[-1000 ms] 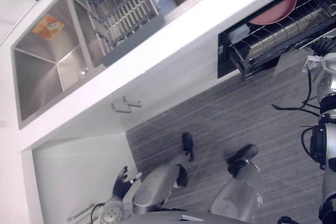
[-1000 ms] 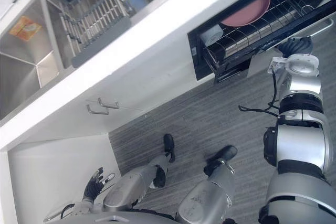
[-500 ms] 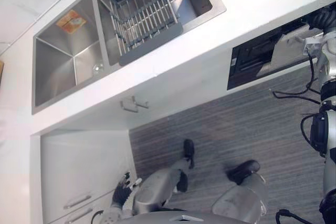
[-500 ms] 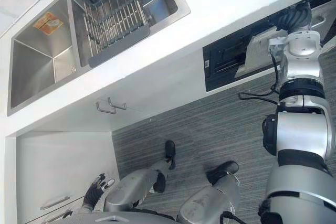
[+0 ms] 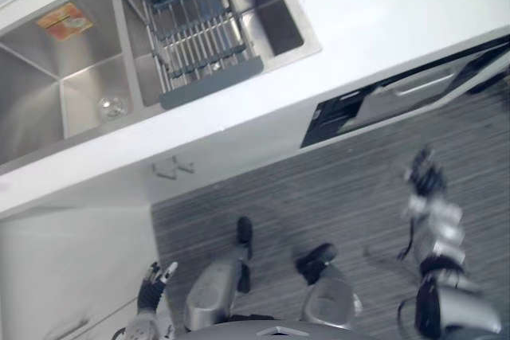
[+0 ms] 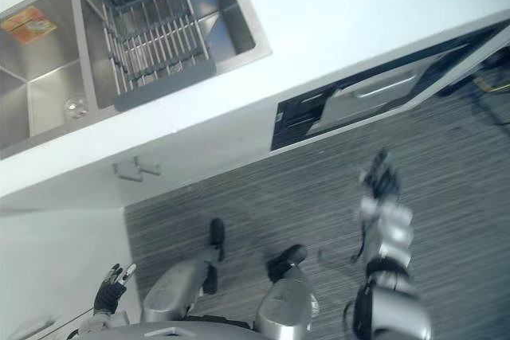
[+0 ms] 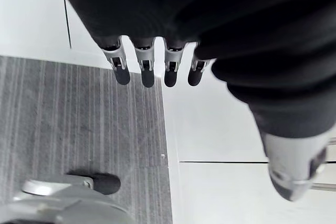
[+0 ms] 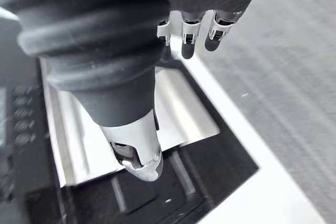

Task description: Walk over to the sink, pick up the cup, carry it to the dishwasher, place the cup inside the dishwasher, then close the dishwasher door

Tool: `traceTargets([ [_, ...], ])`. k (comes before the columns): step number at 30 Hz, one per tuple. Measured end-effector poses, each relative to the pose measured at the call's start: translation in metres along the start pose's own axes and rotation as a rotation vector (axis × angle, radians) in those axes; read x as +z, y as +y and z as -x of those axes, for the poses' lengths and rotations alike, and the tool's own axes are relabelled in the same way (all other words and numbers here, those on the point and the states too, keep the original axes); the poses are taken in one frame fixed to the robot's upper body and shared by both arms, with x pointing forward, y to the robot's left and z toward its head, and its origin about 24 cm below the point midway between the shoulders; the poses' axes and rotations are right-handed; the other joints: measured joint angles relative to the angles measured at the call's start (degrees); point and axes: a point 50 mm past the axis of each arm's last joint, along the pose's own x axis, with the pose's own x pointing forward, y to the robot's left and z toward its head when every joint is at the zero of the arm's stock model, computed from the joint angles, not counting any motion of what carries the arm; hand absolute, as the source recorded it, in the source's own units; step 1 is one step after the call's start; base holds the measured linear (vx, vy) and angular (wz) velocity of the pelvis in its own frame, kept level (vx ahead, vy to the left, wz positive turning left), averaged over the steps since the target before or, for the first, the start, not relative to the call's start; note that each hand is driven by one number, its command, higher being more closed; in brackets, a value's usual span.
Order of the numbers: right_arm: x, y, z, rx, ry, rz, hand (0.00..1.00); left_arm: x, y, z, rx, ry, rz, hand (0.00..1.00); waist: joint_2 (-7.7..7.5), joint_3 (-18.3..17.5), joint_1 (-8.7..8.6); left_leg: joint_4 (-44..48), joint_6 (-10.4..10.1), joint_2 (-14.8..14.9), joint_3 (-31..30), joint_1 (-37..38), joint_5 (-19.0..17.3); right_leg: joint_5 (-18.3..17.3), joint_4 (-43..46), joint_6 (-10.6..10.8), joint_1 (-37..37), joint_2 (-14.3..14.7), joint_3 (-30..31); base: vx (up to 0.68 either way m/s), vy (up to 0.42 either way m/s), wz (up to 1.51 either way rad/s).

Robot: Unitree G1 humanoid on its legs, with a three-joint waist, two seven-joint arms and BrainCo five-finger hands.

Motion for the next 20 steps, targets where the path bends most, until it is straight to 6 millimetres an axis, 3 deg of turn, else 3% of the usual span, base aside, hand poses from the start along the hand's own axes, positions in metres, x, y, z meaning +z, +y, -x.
traceTargets([
  [1,-0.020,-0.006,0.015,-0.025,0.047,-0.028,0.00,-0.001,0.003,0.000,0.016,0.006,0.000,0.00,-1.03,-0.74,-0.23,-0.03,0.55,0.02,0.02,0.68,-0.46,0.14,0.53,-0.17,0.37,-0.08,0.58,0.15,0.011,-0.07],
  [3,-0.078,-0.024,0.068,-0.128,0.211,-0.134,0.00,-0.007,0.012,0.002,0.056,0.032,-0.007,0.00,-3.56,-3.21,-1.39,-0.04,1.88,0.32,0.53,4.13,-2.44,1.25,5.67,-1.77,1.59,-1.47,3.41,0.17,0.052,0.02],
  [5,-0.101,-0.028,0.095,-0.175,0.294,-0.162,0.00,-0.010,0.014,0.003,0.067,0.044,-0.024,0.00,-3.90,-4.44,-2.31,-0.04,2.52,1.21,1.13,6.05,-3.09,3.66,10.39,-5.15,1.35,-2.49,5.47,0.16,0.076,0.10],
  [6,-0.115,-0.026,0.111,-0.199,0.348,-0.191,0.00,-0.011,0.015,0.004,0.075,0.051,-0.030,0.00,-3.95,-5.02,-2.45,-0.02,2.97,1.81,1.32,7.80,-3.66,6.49,14.49,-8.84,0.34,-2.87,9.35,0.14,0.099,0.16],
  [7,-0.129,-0.021,0.127,-0.214,0.397,-0.215,0.00,-0.011,0.016,0.003,0.076,0.056,-0.055,0.00,-4.30,-5.86,-2.46,0.01,3.52,1.91,0.87,9.28,-4.08,10.45,18.46,-9.35,-1.39,-2.87,15.78,0.14,0.111,0.21],
  [8,-0.135,-0.018,0.134,-0.221,0.424,-0.225,0.00,-0.011,0.015,0.002,0.074,0.058,-0.069,0.00,-4.20,-6.15,-2.38,0.13,3.95,1.94,0.15,9.87,-4.20,11.20,20.74,-8.78,-3.12,-2.51,19.20,0.12,0.073,0.34],
  [9,-0.146,-0.013,0.148,-0.235,0.470,-0.252,0.00,-0.010,0.014,0.001,0.076,0.067,-0.073,0.00,-4.08,-7.05,-2.55,0.38,4.35,2.35,-1.44,10.39,-4.38,6.85,22.20,-5.78,-5.02,-0.10,24.43,0.16,0.011,0.67],
  [10,-0.158,0.001,0.161,-0.228,0.517,-0.286,0.00,-0.006,0.012,-0.005,0.088,0.073,-0.075,0.00,-4.17,-8.00,-3.36,0.37,4.48,3.72,-4.25,10.69,-4.45,-2.42,18.37,-2.76,-5.08,7.11,31.18,0.14,-0.017,0.82],
  [12,-0.165,0.008,0.172,-0.228,0.553,-0.290,0.00,0.002,0.007,-0.013,0.094,0.067,-0.067,0.00,-4.74,-8.59,-3.80,0.37,4.83,3.51,-7.43,10.90,-4.55,-6.16,12.38,-2.07,-4.91,12.54,35.43,0.11,-0.044,0.89],
  [16,-0.167,0.014,0.176,-0.186,0.571,-0.254,0.00,0.003,-0.004,-0.016,0.105,0.081,0.002,0.00,-5.70,-9.63,-3.50,2.57,4.61,2.89,-9.10,12.17,-7.62,-6.23,4.74,-1.62,-6.03,15.23,39.33,0.11,-0.084,0.40],
  [17,-0.167,0.015,0.177,-0.163,0.581,-0.234,0.00,0.003,-0.003,-0.016,0.111,0.084,0.013,0.00,-6.47,-10.24,-3.49,6.08,3.86,2.86,-9.27,11.34,-10.47,-3.73,1.61,-1.50,-5.39,15.54,41.15,0.18,-0.188,0.48],
  [18,-0.169,0.018,0.179,-0.143,0.595,-0.225,0.00,0.001,0.002,-0.014,0.121,0.087,0.015,0.00,-8.17,-11.54,-3.53,7.98,2.85,3.16,-5.66,11.18,-12.60,4.17,0.27,-0.87,-3.79,13.81,41.37,0.22,-0.254,0.61],
  [19,-0.170,0.018,0.181,-0.144,0.602,-0.224,0.00,0.000,0.004,-0.013,0.120,0.091,0.006,0.00,-9.10,-12.32,-3.48,8.51,1.81,3.47,-3.04,11.22,-13.23,3.74,0.01,0.71,-2.76,12.88,41.29,0.24,-0.288,0.73],
  [20,-0.167,0.015,0.178,-0.153,0.586,-0.213,0.00,0.000,-0.002,-0.014,0.104,0.088,0.011,0.00,-9.03,-12.89,-3.00,10.07,-0.16,5.59,0.31,11.22,-14.00,1.75,-0.63,0.90,-1.03,13.13,40.37,0.11,-0.161,0.48],
])
